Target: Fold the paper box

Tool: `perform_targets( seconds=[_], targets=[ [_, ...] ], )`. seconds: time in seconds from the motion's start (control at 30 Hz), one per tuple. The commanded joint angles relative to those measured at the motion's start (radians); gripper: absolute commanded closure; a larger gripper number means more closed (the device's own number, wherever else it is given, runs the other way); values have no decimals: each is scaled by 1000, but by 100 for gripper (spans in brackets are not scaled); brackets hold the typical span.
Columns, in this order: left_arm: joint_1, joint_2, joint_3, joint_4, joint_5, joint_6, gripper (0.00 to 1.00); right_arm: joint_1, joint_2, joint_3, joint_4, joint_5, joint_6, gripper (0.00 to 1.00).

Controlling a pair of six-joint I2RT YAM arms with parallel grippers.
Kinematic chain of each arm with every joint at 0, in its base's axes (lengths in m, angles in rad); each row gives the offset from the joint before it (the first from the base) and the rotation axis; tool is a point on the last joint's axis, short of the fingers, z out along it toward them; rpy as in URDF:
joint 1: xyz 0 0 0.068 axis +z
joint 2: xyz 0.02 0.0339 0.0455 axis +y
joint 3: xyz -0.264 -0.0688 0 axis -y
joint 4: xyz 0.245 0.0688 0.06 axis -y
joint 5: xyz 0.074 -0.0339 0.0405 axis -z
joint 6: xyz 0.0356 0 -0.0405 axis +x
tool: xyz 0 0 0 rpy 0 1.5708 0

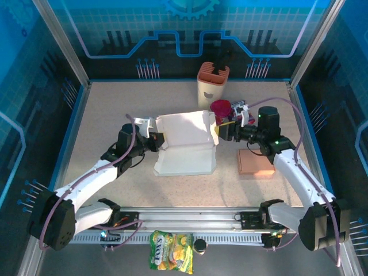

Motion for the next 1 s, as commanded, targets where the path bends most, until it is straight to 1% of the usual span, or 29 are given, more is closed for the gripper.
perform_targets(
  seconds=[0.0, 0.2, 0.33, 0.5, 0.7, 0.83, 0.97],
  targets=[
    [-6, -11, 33, 13, 6, 22, 100, -3, 38, 40, 12, -43, -6, 50],
    [-6, -9, 36, 9, 8, 24, 100, 21, 67, 44, 12, -39, -20, 49],
    [-6, -6, 40, 10, 9, 23, 100, 58, 77, 92, -24, 5, -47, 53],
    [-6, -3, 42, 6, 10, 23, 100, 114, 92, 140, -106, 117, -105, 58],
    [-6, -3, 41, 7, 9, 23, 100, 177, 121, 191, -180, 231, -149, 61],
    [-7, -5, 45, 3, 9, 25, 100, 225, 146, 229, -238, 353, -174, 62],
    [-6, -6, 46, 1, 6, 28, 100, 291, 179, 274, -298, 553, -190, 61]
  ],
)
